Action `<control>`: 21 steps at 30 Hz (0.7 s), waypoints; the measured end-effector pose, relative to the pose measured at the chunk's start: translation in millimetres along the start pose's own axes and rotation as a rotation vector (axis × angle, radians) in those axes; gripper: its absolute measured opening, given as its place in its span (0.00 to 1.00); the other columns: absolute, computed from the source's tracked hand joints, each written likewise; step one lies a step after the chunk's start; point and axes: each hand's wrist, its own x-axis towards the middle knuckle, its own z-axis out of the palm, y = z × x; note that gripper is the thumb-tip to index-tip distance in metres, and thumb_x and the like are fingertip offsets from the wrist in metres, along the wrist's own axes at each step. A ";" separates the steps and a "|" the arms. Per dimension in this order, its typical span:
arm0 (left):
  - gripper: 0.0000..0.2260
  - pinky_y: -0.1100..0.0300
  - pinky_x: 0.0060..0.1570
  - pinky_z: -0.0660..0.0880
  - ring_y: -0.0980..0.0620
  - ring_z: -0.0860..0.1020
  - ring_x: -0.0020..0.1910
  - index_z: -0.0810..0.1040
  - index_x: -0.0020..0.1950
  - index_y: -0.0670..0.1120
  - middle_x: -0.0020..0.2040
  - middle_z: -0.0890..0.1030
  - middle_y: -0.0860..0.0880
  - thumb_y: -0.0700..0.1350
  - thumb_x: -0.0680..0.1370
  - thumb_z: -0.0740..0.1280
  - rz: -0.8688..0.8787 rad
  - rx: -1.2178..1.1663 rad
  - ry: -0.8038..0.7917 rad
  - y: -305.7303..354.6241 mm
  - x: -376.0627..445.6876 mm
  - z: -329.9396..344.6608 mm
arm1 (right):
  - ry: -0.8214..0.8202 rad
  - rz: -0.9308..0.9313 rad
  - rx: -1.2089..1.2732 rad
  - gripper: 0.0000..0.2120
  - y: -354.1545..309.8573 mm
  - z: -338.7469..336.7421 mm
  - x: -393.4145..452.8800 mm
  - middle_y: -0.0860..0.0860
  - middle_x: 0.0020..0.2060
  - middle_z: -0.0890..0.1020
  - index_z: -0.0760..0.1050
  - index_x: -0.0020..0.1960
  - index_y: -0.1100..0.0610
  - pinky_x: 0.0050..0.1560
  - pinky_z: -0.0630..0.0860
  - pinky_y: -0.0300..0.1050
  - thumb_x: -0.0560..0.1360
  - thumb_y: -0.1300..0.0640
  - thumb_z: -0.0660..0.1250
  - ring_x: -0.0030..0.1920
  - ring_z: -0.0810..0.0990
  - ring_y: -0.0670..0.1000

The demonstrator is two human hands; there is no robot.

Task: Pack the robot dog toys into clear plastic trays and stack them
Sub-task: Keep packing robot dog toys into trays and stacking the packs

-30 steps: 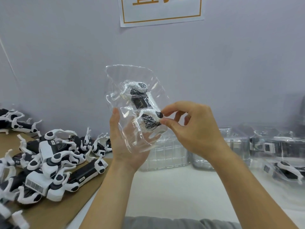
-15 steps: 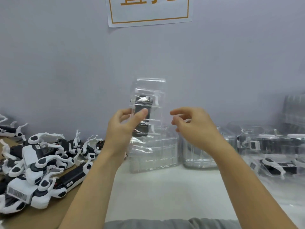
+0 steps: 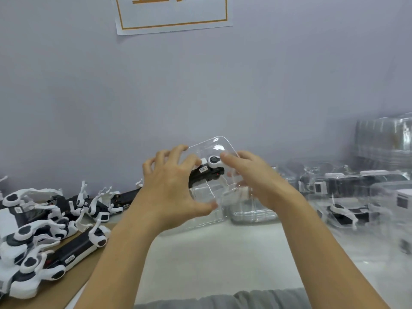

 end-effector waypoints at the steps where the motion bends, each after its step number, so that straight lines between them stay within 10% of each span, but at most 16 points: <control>1: 0.42 0.52 0.69 0.49 0.51 0.57 0.72 0.72 0.65 0.59 0.76 0.61 0.55 0.76 0.54 0.59 0.007 -0.003 -0.020 0.8 0.0 1.1 | -0.013 0.006 -0.014 0.21 1.8 -3.0 0.3 0.56 0.55 0.82 0.78 0.59 0.48 0.49 0.78 0.54 0.74 0.36 0.68 0.47 0.81 0.53; 5: 0.43 0.53 0.71 0.45 0.56 0.52 0.74 0.68 0.68 0.62 0.78 0.56 0.57 0.77 0.55 0.64 -0.009 -0.007 -0.093 3.3 -0.4 3.5 | -0.062 0.034 0.012 0.20 3.0 -6.9 -2.2 0.61 0.56 0.81 0.80 0.58 0.52 0.54 0.79 0.58 0.76 0.38 0.67 0.50 0.83 0.59; 9: 0.48 0.48 0.74 0.44 0.60 0.48 0.76 0.65 0.72 0.66 0.79 0.54 0.60 0.83 0.54 0.61 -0.065 -0.095 -0.068 2.5 1.7 1.8 | 0.021 0.071 0.103 0.15 1.3 -7.7 -3.3 0.59 0.56 0.81 0.78 0.55 0.52 0.39 0.81 0.48 0.78 0.42 0.66 0.30 0.81 0.48; 13: 0.37 0.49 0.68 0.62 0.51 0.63 0.74 0.69 0.72 0.60 0.75 0.66 0.56 0.76 0.68 0.61 -0.391 -0.492 0.199 -3.0 6.0 0.1 | 0.041 0.102 0.255 0.13 1.3 -19.1 -5.8 0.61 0.55 0.78 0.77 0.56 0.53 0.44 0.70 0.54 0.78 0.45 0.66 0.28 0.82 0.59; 21: 0.11 0.53 0.31 0.81 0.41 0.84 0.37 0.81 0.58 0.45 0.50 0.80 0.42 0.49 0.79 0.68 -0.807 -1.331 -0.125 7.5 9.0 5.8 | 0.069 0.134 0.251 0.17 -4.0 -34.8 -8.0 0.56 0.39 0.82 0.77 0.60 0.54 0.47 0.75 0.56 0.77 0.44 0.68 0.29 0.81 0.59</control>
